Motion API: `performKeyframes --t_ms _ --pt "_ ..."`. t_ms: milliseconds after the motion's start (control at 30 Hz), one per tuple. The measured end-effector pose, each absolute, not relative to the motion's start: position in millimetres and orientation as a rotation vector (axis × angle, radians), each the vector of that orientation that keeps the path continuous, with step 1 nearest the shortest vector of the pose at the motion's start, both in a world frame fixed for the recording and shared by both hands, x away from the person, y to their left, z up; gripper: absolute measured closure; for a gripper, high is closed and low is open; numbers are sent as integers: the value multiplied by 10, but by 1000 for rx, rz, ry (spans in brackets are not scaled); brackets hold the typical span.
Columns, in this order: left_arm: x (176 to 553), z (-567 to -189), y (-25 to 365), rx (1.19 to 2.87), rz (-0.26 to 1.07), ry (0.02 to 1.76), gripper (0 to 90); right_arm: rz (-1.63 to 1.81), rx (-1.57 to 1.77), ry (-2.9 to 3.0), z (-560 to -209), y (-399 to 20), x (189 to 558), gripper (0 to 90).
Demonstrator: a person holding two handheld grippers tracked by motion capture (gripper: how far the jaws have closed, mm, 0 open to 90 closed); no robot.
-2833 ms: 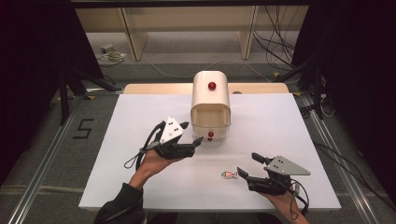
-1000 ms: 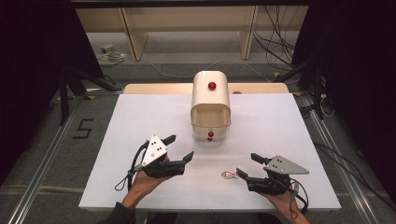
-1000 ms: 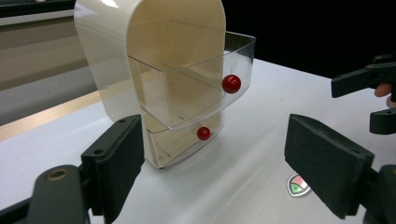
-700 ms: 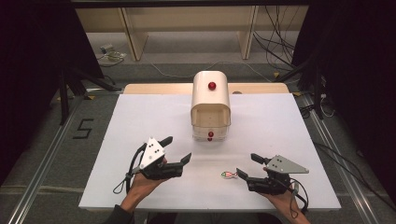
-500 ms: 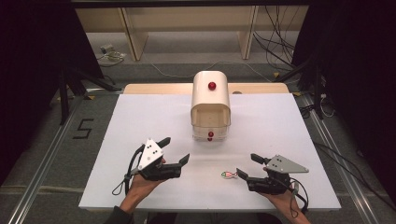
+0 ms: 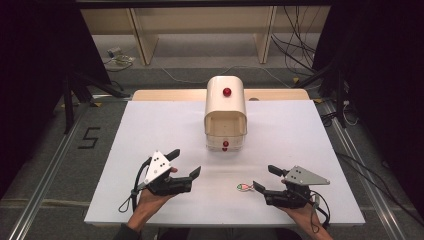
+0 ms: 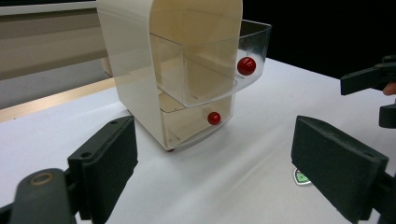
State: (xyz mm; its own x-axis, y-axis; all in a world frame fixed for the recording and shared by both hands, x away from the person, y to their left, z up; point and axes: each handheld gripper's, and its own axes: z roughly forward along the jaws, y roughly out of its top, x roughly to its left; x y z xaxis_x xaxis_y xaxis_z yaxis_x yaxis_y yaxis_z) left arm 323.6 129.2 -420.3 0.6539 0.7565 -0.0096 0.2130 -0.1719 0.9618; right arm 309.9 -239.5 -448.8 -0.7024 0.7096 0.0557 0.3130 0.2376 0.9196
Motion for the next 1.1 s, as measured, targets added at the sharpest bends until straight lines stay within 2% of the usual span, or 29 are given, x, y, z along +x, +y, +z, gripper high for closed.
performKeyframes --t_ms 867,1100 --pt "3186 -4270 1293 1730 601 790 138 1415 938 2250 -4509 -2395 3184 235" --pt "3168 -4277 1315 1729 611 793 136 1348 916 2360 -4531 -2346 3267 271"
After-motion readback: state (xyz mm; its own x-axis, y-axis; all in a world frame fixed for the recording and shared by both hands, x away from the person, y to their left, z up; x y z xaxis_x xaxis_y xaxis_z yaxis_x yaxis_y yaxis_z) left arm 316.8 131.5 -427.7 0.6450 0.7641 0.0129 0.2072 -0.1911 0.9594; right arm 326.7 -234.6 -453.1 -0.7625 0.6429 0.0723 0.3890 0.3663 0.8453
